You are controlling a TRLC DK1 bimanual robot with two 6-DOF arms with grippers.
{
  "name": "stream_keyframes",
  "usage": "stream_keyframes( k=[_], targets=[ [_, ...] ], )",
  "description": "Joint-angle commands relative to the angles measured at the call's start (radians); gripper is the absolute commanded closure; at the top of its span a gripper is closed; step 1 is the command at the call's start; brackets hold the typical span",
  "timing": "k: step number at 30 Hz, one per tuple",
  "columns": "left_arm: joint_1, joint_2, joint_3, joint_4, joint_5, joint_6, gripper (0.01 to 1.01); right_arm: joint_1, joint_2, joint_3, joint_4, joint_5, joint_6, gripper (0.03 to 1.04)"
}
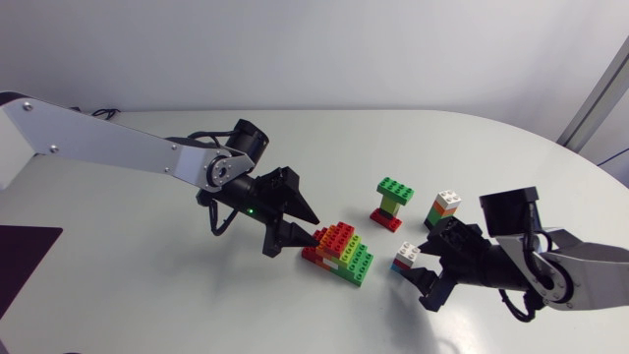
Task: Disassemble duplo
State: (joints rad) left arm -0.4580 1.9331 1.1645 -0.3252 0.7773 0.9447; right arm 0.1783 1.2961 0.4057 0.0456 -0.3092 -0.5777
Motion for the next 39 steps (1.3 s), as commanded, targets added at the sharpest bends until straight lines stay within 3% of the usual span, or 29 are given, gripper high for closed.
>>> stream_keyframes(
  k=[1,5,11,15,39],
  targets=[
    [0.010,0.033,0.015,0.000,-0.003,0.000,0.387,-0.005,-0.081,0.038,-0.066,0.002,-0.019,0.11],
    [0.015,0.052,0.017,0.002,-0.003,0.006,0.387,0.075,-0.135,0.114,-0.147,0.019,0.035,0.11],
    [0.022,0.084,0.021,0.002,-0.003,0.028,0.387,0.265,-0.043,0.206,-0.116,0.124,0.136,0.11],
    [0.024,0.098,0.029,0.003,-0.003,0.035,0.387,0.342,0.060,0.265,-0.090,0.159,0.184,0.11],
    [0.002,0.118,0.050,-0.002,-0.003,0.035,0.387,0.461,0.213,0.332,-0.058,0.239,0.260,0.11]
  ],
)
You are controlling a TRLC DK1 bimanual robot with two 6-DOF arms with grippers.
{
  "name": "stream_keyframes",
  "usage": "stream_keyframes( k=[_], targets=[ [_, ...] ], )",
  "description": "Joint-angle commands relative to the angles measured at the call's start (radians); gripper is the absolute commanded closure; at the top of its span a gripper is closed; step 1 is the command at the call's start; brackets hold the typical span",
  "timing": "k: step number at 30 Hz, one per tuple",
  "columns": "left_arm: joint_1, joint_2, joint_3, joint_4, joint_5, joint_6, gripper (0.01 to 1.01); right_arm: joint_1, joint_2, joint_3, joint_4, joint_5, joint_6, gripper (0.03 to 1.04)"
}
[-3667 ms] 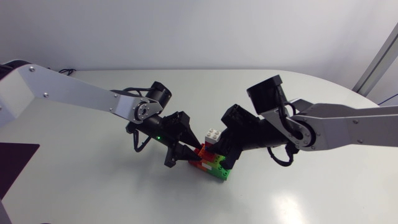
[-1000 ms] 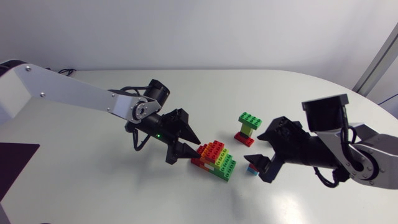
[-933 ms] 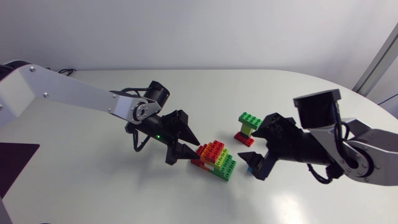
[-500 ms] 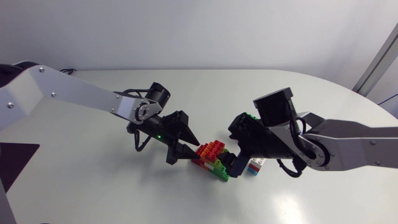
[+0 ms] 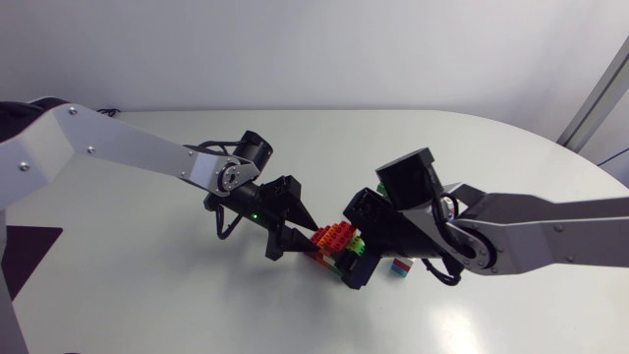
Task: Disassemble duplo
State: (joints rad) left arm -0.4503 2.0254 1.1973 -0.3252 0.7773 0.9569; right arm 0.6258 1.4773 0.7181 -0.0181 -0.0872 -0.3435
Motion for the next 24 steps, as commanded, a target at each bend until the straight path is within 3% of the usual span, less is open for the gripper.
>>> stream_keyframes(
  k=[1,6,11,17,20,23,24],
  targets=[
    [-0.005,0.024,0.018,-0.002,-0.003,0.023,0.387,0.017,0.041,0.023,0.006,0.021,0.028,0.11],
    [-0.005,0.019,0.015,-0.003,-0.003,0.023,0.387,0.018,0.064,0.035,0.009,0.032,0.035,0.22],
    [-0.004,0.009,0.013,-0.005,-0.003,0.023,0.387,0.018,0.072,0.037,0.009,0.043,0.034,0.48],
    [-0.004,-0.004,0.012,-0.006,-0.003,0.023,0.387,0.018,0.075,0.024,0.007,0.043,0.034,0.52],
    [-0.005,-0.005,0.010,-0.005,-0.003,0.023,0.387,0.015,0.063,0.024,0.007,0.041,0.034,0.50],
    [-0.007,-0.005,0.007,-0.006,-0.003,0.023,0.387,0.017,0.055,0.034,-0.003,0.052,0.035,0.17],
    [-0.007,-0.005,0.007,-0.005,-0.003,0.023,0.387,0.018,0.054,0.035,-0.008,0.060,0.035,0.14]
  ],
)
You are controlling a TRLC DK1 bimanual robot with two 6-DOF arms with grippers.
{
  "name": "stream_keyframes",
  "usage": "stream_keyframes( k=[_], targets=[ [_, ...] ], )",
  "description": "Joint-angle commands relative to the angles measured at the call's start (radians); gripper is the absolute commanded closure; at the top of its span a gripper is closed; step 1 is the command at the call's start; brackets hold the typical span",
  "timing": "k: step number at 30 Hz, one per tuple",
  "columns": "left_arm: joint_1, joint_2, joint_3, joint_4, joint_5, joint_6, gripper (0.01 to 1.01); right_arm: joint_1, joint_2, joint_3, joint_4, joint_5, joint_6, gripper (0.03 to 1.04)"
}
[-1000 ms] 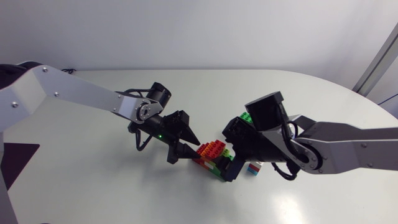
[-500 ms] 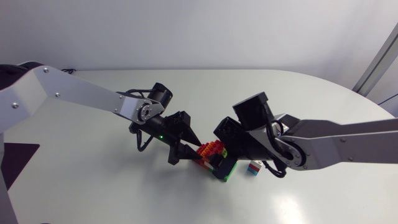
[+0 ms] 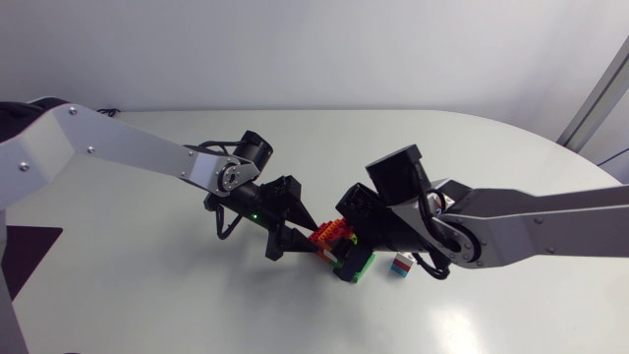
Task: Disassemble duplo
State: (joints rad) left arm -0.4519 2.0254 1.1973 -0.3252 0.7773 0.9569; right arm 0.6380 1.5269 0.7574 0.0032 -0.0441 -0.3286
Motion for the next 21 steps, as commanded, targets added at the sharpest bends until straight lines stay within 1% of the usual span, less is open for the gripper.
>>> stream_keyframes(
  k=[1,5,9,21],
  targets=[
    [-0.004,-0.004,0.007,-0.006,-0.003,0.025,0.387,0.006,0.004,-0.001,-0.039,0.023,0.022,0.13],
    [-0.004,-0.005,0.010,-0.005,-0.003,0.025,0.387,0.009,-0.004,-0.001,-0.048,0.052,0.033,0.09],
    [-0.005,-0.007,0.013,-0.006,-0.003,0.025,0.387,0.011,-0.017,0.000,-0.065,0.061,0.043,0.08],
    [-0.016,-0.007,0.016,-0.008,-0.003,0.023,0.387,-0.003,-0.093,-0.003,-0.095,0.052,0.051,0.08]
  ],
)
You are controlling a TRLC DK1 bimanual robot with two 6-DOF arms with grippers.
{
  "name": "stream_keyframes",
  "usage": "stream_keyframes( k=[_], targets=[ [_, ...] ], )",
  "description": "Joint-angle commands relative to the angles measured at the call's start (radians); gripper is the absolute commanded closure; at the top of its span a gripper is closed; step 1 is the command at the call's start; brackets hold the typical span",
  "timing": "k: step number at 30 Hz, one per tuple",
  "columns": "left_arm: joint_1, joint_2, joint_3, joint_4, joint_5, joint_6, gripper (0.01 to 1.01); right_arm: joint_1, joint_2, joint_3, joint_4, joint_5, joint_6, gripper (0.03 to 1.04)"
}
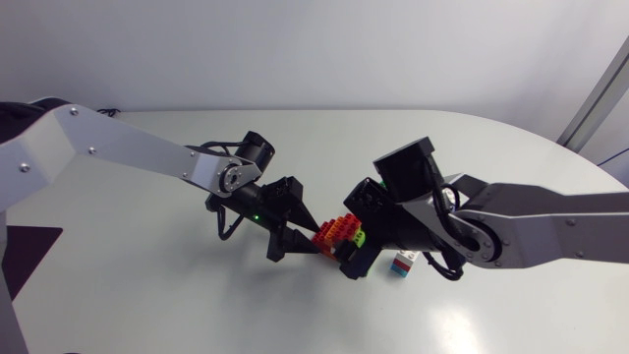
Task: Disassemble duplo
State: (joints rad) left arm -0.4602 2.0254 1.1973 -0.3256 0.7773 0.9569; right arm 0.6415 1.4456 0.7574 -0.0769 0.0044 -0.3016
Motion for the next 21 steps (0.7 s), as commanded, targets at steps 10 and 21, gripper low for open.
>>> stream_keyframes(
  k=[10,21],
  targets=[
    [-0.012,-0.002,0.018,-0.009,-0.004,0.019,0.387,-0.106,0.030,-0.009,-0.004,-0.155,-0.039,0.08],
    [-0.021,0.002,0.024,-0.009,-0.004,0.016,0.387,-0.115,0.082,-0.006,0.011,-0.196,-0.074,0.08]
  ],
)
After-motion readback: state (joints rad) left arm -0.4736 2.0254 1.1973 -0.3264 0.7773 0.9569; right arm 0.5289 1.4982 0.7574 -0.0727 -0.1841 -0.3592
